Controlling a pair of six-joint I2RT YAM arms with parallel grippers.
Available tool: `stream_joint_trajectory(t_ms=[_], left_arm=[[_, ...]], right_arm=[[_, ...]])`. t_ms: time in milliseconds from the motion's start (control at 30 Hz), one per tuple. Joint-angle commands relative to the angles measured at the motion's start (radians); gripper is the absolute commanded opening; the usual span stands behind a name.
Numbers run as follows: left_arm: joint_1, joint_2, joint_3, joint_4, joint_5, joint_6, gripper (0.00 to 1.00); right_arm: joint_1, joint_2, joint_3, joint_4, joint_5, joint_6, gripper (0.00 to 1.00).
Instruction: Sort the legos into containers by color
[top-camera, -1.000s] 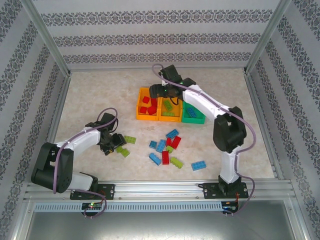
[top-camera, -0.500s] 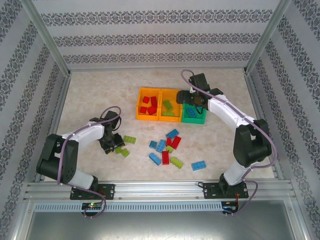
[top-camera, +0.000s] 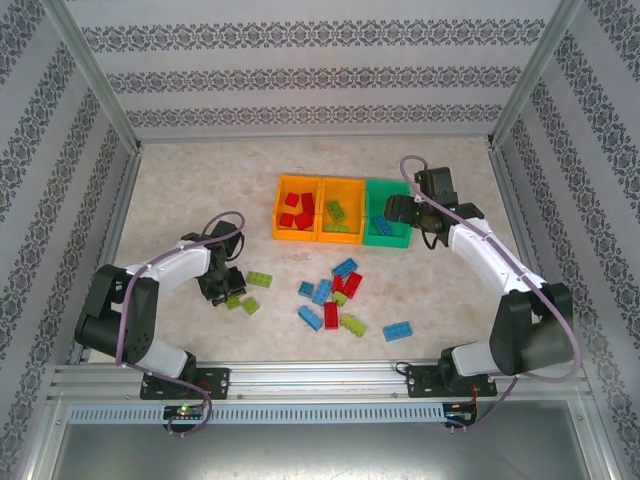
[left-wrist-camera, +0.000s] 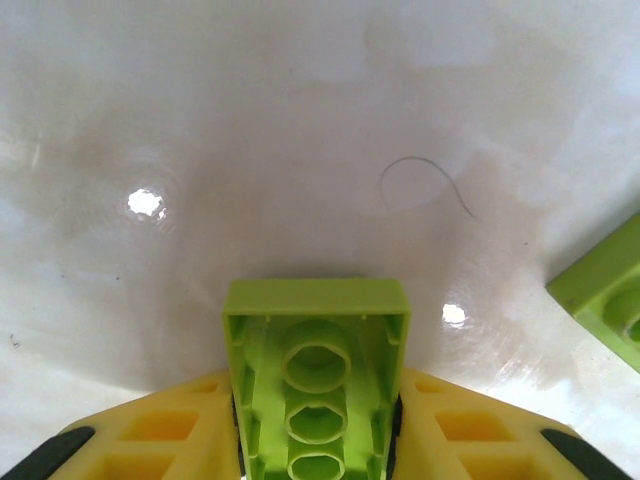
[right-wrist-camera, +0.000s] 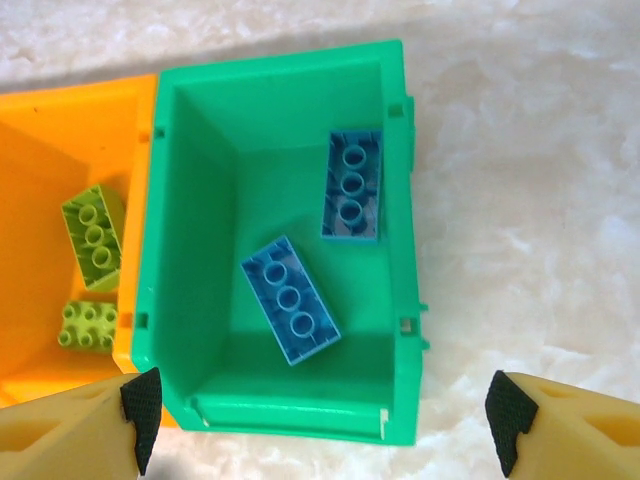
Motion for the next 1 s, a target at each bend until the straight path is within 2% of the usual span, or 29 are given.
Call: stream_joint_trajectory(t_ms=[0,167,400,600,733,967], left_arm=[[-0.015,-0.031,0.043,0.104,-0.065,0.025,0.37],[-0.05,-0.064,0.138,0.078,-0.059,0.038,0.39],[-0.12,0.018,0.333,0.093,-0.031,0.076,0.4],[-0.185,0.217,0.634,0.105,0.036,0.182,0.4],[-0.22,0.359,0.835,0.098,0.088,0.249,0.4],[-0.253,0.605,1.138,0.058,0.203,0.317,0.4]], right_arm=[[0.003,-0.044,-0.058,0.015,-0.007,-0.022,0.86],[0.02,-0.111,-0.143,0.018,-0.046,-0.038,0.85],[0.126,-0.263,-0.285,0.01,-0.11,-0.121,0.84],[0.245,-0.377,-0.349,-0.038,-0.12,-0.092,0.83],[0.292,-0.404,-0.396,-0.067,-0.156,0.004,0.82],[0.455,-0.438,-0.478,-0.065,-0.136,0.104,0.81]])
